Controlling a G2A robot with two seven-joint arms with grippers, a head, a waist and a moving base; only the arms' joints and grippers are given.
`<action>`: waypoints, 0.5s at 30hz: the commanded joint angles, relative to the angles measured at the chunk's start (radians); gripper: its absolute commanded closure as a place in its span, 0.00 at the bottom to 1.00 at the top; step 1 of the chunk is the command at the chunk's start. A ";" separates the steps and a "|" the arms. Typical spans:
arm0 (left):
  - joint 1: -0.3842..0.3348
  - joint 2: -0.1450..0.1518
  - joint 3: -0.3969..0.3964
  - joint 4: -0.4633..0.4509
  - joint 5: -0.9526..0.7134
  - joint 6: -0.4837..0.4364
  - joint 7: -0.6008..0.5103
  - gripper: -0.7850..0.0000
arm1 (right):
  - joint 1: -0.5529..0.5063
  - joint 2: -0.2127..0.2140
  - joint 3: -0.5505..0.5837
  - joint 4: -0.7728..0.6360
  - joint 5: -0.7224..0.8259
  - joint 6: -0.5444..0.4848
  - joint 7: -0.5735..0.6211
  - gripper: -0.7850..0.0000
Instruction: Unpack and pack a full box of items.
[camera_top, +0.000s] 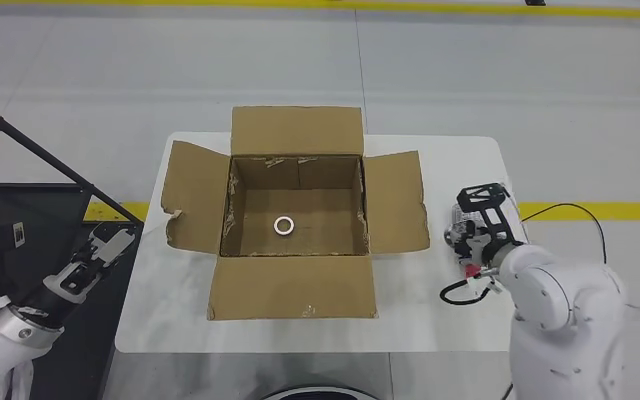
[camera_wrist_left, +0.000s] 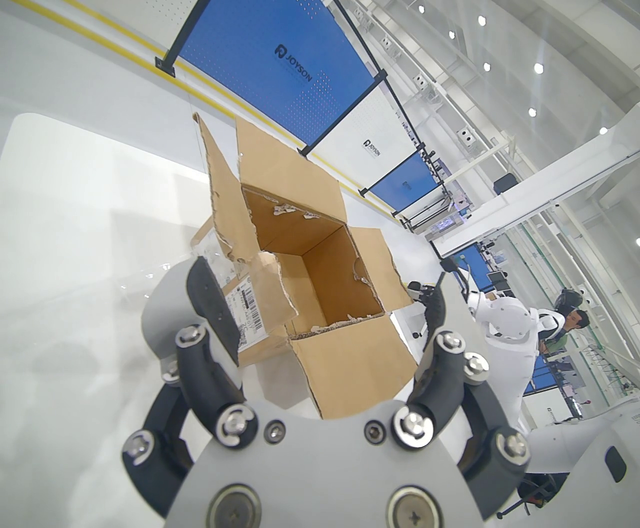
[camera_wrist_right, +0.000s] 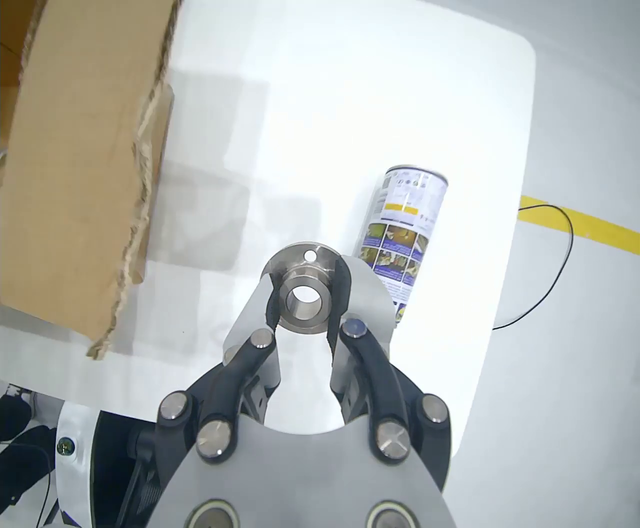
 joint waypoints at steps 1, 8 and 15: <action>0.000 0.000 0.000 0.000 0.000 0.000 0.000 0.00 | -0.004 0.002 -0.009 0.020 0.007 -0.003 -0.005 1.00; 0.000 0.000 0.000 0.000 0.000 0.000 0.000 0.00 | 0.002 0.007 -0.062 0.110 0.005 0.001 -0.052 1.00; 0.000 0.000 0.000 0.000 0.000 0.000 0.000 0.00 | 0.013 0.011 -0.104 0.214 -0.033 0.028 -0.100 1.00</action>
